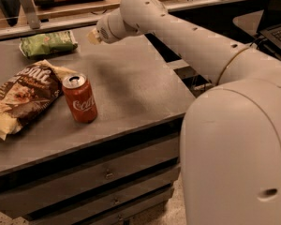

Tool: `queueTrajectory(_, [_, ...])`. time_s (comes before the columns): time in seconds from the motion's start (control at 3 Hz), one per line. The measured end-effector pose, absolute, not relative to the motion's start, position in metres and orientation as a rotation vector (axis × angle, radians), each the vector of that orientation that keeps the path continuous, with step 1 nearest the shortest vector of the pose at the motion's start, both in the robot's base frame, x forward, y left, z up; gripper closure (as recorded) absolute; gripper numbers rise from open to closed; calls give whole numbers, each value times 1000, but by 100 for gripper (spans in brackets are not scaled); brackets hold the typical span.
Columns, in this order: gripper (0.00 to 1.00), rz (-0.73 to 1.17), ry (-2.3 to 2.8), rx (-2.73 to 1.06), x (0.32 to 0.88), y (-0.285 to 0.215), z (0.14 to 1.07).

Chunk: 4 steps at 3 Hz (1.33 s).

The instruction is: Move green jalapeno chip bag near coke can

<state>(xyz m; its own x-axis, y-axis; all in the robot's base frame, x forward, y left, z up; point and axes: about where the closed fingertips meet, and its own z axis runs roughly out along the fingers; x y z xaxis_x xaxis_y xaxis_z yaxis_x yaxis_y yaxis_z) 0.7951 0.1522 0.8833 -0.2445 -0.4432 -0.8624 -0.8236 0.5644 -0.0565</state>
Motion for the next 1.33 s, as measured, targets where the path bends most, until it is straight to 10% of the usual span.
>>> queueTrajectory(0.67, [87,432,1976,-921,759,92,897])
queueTrajectory(1.33, [39,518,1824,-1046,787,122,910])
